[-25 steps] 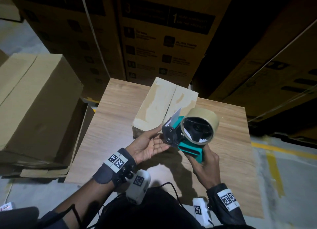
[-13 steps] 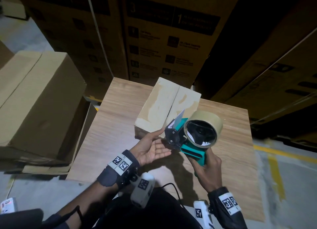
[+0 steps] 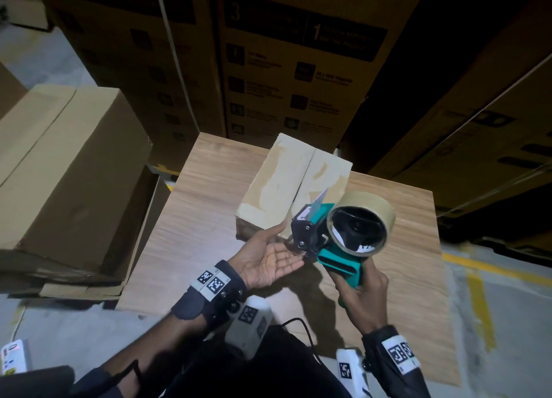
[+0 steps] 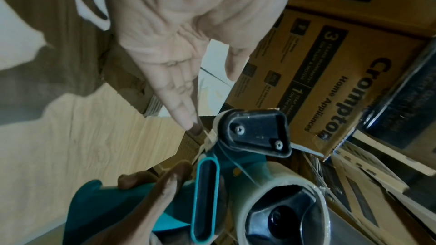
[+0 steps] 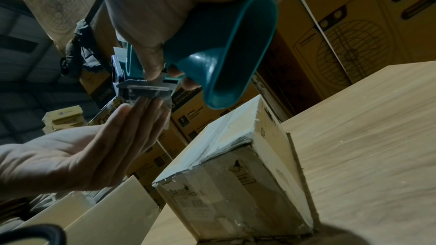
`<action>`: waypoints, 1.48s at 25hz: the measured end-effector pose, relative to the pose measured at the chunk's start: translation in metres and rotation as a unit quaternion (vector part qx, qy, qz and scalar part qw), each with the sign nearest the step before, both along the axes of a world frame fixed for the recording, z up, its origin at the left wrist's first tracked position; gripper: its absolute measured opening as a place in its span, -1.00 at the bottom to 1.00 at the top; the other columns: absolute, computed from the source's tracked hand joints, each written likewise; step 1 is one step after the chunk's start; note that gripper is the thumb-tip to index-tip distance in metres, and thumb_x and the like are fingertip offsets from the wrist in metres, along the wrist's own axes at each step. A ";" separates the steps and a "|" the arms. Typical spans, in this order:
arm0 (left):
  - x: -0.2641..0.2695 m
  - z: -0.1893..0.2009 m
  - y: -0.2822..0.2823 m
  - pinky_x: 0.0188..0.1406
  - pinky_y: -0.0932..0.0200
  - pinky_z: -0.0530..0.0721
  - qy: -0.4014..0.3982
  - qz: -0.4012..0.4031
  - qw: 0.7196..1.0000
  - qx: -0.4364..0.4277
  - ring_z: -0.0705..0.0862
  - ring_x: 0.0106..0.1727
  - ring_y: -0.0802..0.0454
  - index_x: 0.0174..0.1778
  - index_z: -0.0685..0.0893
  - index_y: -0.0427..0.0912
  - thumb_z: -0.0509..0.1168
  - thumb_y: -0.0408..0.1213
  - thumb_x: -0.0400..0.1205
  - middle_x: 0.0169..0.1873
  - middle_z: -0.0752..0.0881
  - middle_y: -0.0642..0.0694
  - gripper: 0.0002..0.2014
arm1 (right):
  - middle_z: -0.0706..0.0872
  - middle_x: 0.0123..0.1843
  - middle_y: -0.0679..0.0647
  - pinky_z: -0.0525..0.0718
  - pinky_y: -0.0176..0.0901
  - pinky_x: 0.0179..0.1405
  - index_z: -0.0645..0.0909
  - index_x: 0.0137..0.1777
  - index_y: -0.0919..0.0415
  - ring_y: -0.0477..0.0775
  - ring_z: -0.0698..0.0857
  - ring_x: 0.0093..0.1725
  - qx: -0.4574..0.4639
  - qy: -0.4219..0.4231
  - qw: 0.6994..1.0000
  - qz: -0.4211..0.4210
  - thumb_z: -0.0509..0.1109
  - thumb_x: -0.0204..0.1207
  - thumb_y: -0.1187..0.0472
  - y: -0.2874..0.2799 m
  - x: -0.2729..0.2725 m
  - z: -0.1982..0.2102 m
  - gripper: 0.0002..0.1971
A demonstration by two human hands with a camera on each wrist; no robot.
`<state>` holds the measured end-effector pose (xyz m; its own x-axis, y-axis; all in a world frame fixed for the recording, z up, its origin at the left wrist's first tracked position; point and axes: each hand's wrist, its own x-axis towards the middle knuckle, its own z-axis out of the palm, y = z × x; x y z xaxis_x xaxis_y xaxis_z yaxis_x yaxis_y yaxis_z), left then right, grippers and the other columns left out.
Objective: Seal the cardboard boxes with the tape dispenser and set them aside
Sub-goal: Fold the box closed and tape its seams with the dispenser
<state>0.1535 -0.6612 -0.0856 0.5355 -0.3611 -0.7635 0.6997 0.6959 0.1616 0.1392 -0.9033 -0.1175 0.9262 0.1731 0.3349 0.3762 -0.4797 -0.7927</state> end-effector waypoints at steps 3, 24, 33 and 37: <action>-0.006 -0.001 -0.007 -0.27 -0.05 0.88 0.006 0.013 1.000 0.000 0.88 -0.26 -0.22 0.12 0.69 -0.56 0.49 -0.30 0.50 -0.15 0.83 -0.45 -0.60 | 0.79 -0.15 -0.17 0.74 -0.13 -0.32 0.64 0.14 0.04 -0.24 0.77 -0.21 0.002 0.014 1.000 -0.004 0.67 0.37 0.25 -0.002 -0.003 -0.004 -0.61; -0.003 -0.049 0.050 -0.51 0.31 0.77 -0.065 0.017 0.961 0.267 0.81 -0.47 -0.01 0.02 0.78 -0.50 0.41 -0.55 0.64 -0.36 0.81 -0.35 -0.90 | 0.77 0.09 -0.33 0.75 0.05 -0.16 0.54 0.40 -0.25 -0.23 0.72 -0.03 -0.136 0.093 0.977 0.133 0.57 0.55 0.17 0.009 0.024 0.011 -0.51; 0.016 -0.060 0.112 -0.31 0.26 0.81 -0.134 0.058 0.924 0.354 0.75 -0.39 0.00 0.10 0.78 -0.57 0.67 -0.29 0.41 -0.20 0.82 -0.41 -0.53 | 0.73 0.21 -0.40 0.74 0.15 -0.02 0.46 0.40 -0.58 -0.15 0.72 0.14 -0.129 0.149 0.972 0.128 0.45 0.53 -0.10 -0.016 0.055 0.020 -0.51; 0.029 -0.064 0.125 -0.32 0.26 0.76 -0.172 0.023 0.871 0.460 0.76 -0.42 0.06 -0.07 0.82 -0.44 0.61 -0.29 0.53 -0.19 0.85 -0.39 -0.75 | 0.79 0.16 -0.24 0.74 0.24 -0.06 0.52 0.33 -0.56 -0.02 0.75 0.08 -0.148 0.159 0.969 0.116 0.59 0.54 0.24 -0.025 0.063 0.002 -0.36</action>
<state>0.1822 -0.5363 -0.1494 0.7878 0.3453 -0.5100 0.4746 0.1873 0.8600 0.2023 -0.9284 -0.1153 0.8988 0.4346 -0.0572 0.2611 -0.6356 -0.7265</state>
